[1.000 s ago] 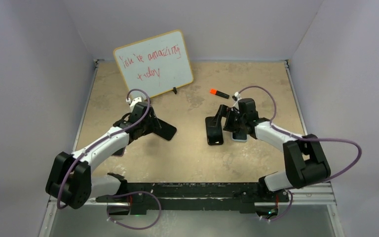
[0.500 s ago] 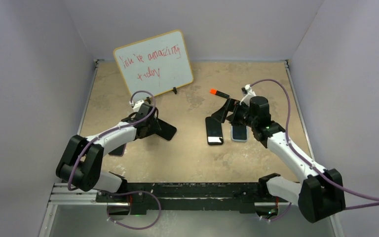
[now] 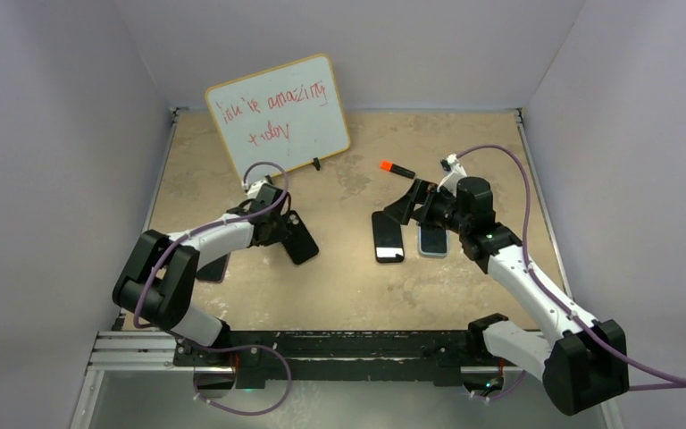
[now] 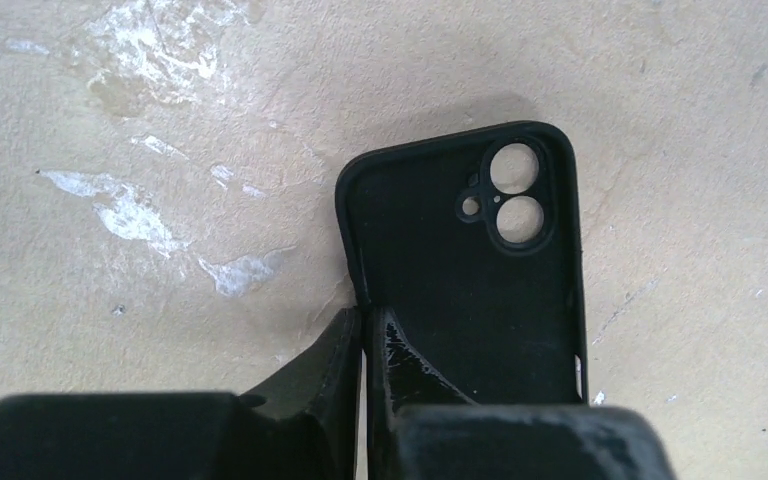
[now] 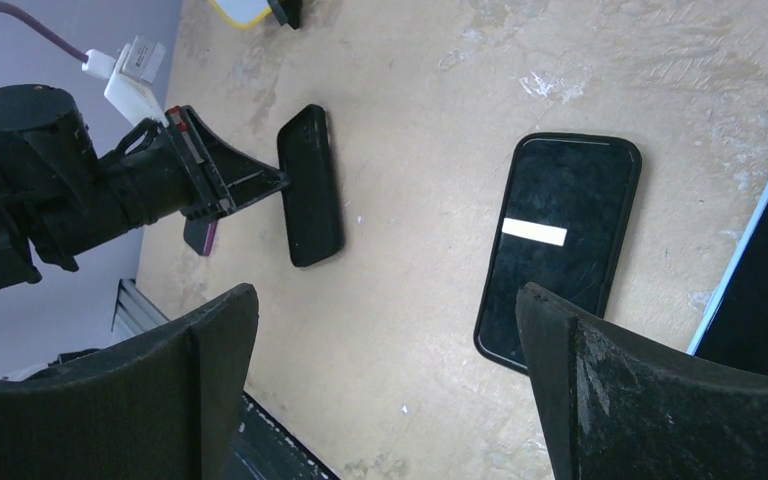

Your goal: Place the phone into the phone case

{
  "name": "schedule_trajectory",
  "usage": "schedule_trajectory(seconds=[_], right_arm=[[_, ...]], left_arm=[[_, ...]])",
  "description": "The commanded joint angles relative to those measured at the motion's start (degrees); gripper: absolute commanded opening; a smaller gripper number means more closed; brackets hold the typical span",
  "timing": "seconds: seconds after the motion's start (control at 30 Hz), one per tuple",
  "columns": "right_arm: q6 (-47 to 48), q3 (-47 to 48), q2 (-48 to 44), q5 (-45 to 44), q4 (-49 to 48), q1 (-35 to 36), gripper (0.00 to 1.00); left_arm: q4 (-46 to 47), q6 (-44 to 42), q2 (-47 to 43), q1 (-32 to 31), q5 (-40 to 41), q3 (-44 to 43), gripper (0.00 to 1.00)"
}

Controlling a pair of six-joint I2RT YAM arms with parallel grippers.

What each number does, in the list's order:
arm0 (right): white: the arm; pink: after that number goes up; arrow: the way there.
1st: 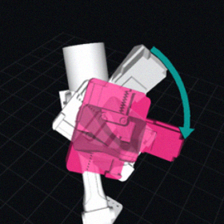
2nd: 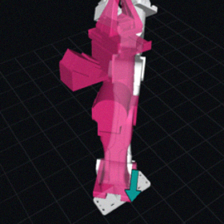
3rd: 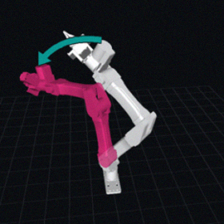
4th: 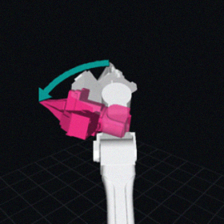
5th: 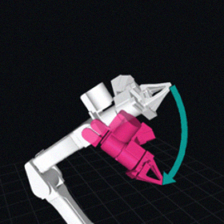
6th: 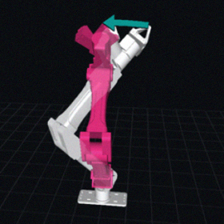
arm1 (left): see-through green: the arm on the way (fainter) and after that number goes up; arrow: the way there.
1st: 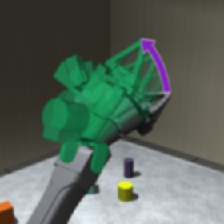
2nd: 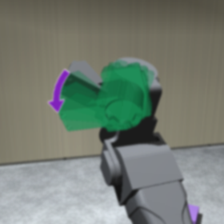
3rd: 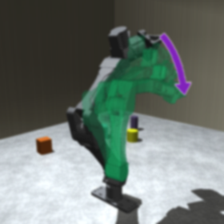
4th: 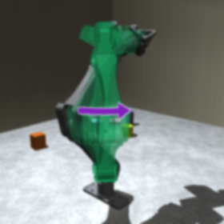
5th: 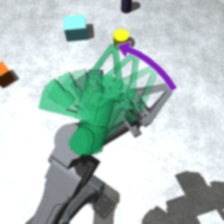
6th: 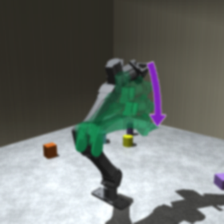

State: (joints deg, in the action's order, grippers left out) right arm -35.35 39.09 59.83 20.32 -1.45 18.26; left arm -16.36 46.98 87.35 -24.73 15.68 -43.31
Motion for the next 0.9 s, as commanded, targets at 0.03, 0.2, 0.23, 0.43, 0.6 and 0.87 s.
schedule_trajectory(seconds=[0.03,0.2,0.23,0.43,0.6,0.87], right_arm=[[-0.4,0.3,-0.9,0.8,1.1,-0.1,0.99],[-0.1,0.0,-1.2,0.6,1.3,0.0,0.99],[-0.2,0.0,-1.2,0.6,1.3,0.0,0.99],[-1.1,-1.1,-1.2,0.2,-0.2,0.0,0.99],[-1.2,-1.4,-0.6,0.9,-0.2,0.0,0.99],[1.4,-0.4,-2.9,0.3,3.3,0.0,0.99]], left_arm=[[-1.4,-9.5,-1.1,0.3,-7.5,-1.5,0.0],[-2.5,-15.1,-4.5,-0.7,-15.2,-0.7,0.0],[-2.6,-15.6,-5.3,-1.1,-16.6,-0.3,0.0],[-3.0,-15.5,-5.2,-4.9,-22.2,1.9,0.0],[-2.7,-15.4,-6.8,-5.4,-23.8,2.9,0.12],[-8.8,-17.9,-10.1,-3.2,-18.1,-3.3,0.69]])
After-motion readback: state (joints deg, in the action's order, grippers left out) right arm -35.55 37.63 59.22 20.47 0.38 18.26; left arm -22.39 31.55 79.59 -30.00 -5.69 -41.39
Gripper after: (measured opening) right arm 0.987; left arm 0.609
